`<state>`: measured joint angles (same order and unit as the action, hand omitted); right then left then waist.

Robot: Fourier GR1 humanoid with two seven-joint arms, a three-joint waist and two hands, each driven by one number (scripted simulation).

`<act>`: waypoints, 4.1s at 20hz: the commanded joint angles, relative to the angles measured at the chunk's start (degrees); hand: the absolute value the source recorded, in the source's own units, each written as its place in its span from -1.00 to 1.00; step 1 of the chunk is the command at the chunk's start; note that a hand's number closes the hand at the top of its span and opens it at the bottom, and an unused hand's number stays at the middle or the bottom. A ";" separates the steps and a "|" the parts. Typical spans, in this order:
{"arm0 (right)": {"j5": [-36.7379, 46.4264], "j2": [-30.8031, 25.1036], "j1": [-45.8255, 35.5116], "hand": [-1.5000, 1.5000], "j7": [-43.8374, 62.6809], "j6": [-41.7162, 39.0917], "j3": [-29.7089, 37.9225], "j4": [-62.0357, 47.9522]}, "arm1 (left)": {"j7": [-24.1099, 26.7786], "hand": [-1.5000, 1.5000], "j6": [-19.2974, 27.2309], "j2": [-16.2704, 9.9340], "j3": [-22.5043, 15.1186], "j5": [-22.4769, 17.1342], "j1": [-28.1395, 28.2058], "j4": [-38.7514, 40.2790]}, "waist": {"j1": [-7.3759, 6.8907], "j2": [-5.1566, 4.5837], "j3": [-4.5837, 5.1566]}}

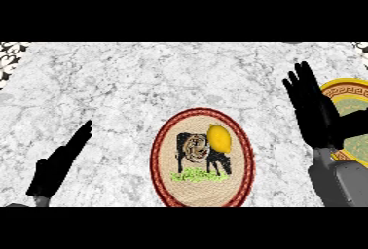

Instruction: Pick the cupcake from the placemat and place it in the plate

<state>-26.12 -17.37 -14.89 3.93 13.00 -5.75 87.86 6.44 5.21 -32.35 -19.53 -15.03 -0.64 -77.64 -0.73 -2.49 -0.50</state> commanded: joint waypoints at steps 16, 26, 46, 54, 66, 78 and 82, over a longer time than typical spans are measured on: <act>26.24 0.75 -3.01 -1.00 -14.67 12.49 -4.70 -3.51 | -16.37 0.00 10.28 14.84 1.64 -4.51 0.87 -4.70 | 0.58 2.54 0.49; 36.64 -14.97 -3.36 -1.00 10.31 -3.14 -16.95 7.31 | -16.72 0.00 8.17 14.14 3.24 -5.30 -0.33 -5.10 | 0.75 2.79 0.72; 56.69 4.27 -10.25 -1.00 44.68 -14.67 -32.99 8.50 | -12.97 0.00 3.91 17.82 5.67 -2.33 0.50 -0.23 | 0.61 2.50 0.53; 57.37 8.63 -7.61 -1.00 38.79 -19.90 -27.66 5.40 | -19.21 0.00 5.09 19.67 7.31 0.27 -1.28 -3.36 | 0.75 2.53 0.50; 70.26 15.21 -8.67 -1.00 40.66 -22.16 -26.06 -2.07 | -17.78 0.00 2.00 21.17 9.87 2.53 0.69 -3.33 | 0.59 2.51 0.51; 69.41 17.35 -12.42 -1.00 33.74 -16.84 -26.21 -17.52 | -18.15 0.00 -0.23 23.35 11.33 4.40 2.54 -4.49 | 0.29 2.44 0.50; 74.06 17.36 -12.67 1.00 26.43 -19.56 -27.09 -21.84 | -15.47 0.00 -1.11 22.82 12.85 4.50 1.96 -0.68 | 0.33 2.38 0.51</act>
<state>46.01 -0.17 -25.47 34.95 -7.09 -32.97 71.19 -11.49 5.94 -9.70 -7.51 -10.38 0.07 -82.31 -0.34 0.10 -0.17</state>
